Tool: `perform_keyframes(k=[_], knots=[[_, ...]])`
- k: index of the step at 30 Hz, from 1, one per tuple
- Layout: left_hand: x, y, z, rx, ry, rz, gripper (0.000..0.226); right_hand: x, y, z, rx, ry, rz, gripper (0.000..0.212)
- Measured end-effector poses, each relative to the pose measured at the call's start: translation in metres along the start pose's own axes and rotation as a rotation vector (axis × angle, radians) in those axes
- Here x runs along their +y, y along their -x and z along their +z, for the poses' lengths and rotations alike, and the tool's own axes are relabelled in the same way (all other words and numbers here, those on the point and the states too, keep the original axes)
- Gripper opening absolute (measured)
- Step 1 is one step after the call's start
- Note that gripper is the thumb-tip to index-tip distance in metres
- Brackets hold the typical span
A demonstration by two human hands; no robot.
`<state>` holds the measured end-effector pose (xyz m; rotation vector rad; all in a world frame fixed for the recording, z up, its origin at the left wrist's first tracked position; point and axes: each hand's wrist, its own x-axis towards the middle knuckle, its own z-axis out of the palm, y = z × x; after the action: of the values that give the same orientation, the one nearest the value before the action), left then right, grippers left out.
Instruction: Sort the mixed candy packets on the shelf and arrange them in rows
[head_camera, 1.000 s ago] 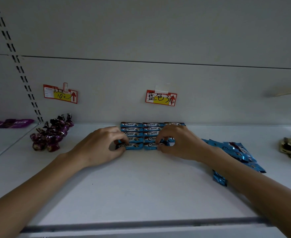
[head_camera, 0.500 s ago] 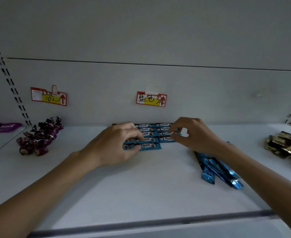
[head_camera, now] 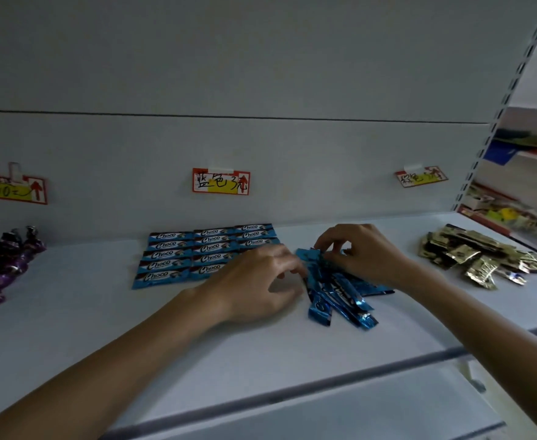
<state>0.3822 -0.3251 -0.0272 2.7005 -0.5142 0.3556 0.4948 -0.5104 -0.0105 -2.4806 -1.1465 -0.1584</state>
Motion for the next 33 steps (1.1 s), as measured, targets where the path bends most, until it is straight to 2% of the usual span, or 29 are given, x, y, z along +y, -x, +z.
perform_keyframes(k=[5, 11, 15, 18, 20, 22, 25, 28, 33], knots=[[-0.002, -0.011, 0.007, -0.063, -0.103, 0.054, 0.040, 0.005, 0.006, -0.001, -0.027, 0.058, 0.005, 0.025], [-0.009, -0.011, 0.003, 0.011, -0.146, 0.080, 0.027, 0.003, 0.000, -0.001, -0.104, 0.146, 0.018, 0.033], [-0.007, -0.012, 0.003, 0.063, -0.310, 0.160, 0.021, 0.001, -0.003, 0.004, -0.001, 0.060, -0.009, 0.024], [-0.010, -0.008, -0.002, 0.145, -0.398, 0.194, 0.004, 0.000, -0.005, 0.008, 0.117, 0.000, -0.043, 0.019], [-0.015, -0.004, -0.007, 0.222, -0.385, 0.169, 0.012, -0.003, -0.008, 0.009, 0.187, -0.010, -0.086, 0.022], [-0.017, 0.002, -0.018, 0.244, -0.327, 0.121, 0.006, -0.013, -0.012, 0.006, 0.268, -0.053, -0.141, 0.020], [-0.024, 0.014, -0.030, 0.245, -0.211, -0.023, 0.018, -0.035, -0.020, 0.005, 0.320, -0.147, -0.206, 0.021], [-0.035, 0.030, -0.034, 0.220, -0.076, -0.120, 0.015, -0.056, -0.026, 0.009, 0.268, -0.208, -0.127, 0.032], [-0.046, 0.063, -0.040, 0.171, 0.007, -0.183, 0.019, -0.071, -0.021, 0.016, 0.014, -0.343, -0.015, 0.038]])
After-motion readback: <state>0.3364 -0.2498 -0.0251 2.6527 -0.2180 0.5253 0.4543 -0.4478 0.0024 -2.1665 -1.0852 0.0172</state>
